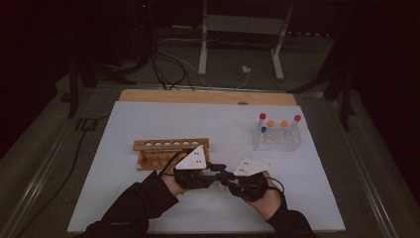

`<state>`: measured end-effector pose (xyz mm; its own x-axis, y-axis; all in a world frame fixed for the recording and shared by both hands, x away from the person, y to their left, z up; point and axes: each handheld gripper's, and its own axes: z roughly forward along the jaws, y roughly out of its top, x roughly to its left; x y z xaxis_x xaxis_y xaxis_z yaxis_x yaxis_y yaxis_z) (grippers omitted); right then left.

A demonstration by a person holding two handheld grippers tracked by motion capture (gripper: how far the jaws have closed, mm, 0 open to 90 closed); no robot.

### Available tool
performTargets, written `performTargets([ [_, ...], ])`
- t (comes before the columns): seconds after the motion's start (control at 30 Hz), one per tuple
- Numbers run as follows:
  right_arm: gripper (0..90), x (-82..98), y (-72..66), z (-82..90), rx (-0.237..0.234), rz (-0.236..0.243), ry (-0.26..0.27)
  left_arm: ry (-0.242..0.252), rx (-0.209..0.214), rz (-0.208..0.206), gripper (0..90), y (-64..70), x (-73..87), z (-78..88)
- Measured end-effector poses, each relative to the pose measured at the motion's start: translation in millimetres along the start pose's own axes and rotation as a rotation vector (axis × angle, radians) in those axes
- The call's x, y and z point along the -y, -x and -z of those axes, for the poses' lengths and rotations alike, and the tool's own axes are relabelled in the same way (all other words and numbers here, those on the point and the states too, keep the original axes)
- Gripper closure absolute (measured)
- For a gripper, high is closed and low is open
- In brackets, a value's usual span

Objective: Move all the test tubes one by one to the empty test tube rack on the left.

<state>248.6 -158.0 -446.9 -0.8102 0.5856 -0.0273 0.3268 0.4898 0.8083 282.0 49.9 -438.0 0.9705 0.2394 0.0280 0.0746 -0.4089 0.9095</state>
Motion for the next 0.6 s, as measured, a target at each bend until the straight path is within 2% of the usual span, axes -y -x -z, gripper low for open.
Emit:
performTargets([
  [0.1, 76.4, 0.3, 0.5, -0.1, 0.002, -0.002, 0.0, 0.002, 0.0, -0.017, 76.1, 0.5, 1.3, -0.9],
  [0.33, 75.5, 0.5, 0.6, -0.8, -0.005, -0.008, 0.005, -0.001, 0.006, -0.028, 77.4, -0.4, 0.1, 0.5],
  [0.37, 69.0, 0.1, 1.3, -0.4, -0.01, -0.015, 0.006, 0.0, -0.005, -0.034, 77.5, -0.1, -0.6, 1.1],
  [0.5, 62.1, 0.4, 2.2, 0.5, -0.007, -0.026, 0.014, 0.018, -0.026, -0.029, 77.6, -4.4, -4.6, 7.5],
  [0.6, 51.1, 0.2, 4.2, 4.3, 0.015, -0.039, 0.041, 0.027, -0.053, -0.023, 77.6, -11.5, -8.6, 16.1],
])
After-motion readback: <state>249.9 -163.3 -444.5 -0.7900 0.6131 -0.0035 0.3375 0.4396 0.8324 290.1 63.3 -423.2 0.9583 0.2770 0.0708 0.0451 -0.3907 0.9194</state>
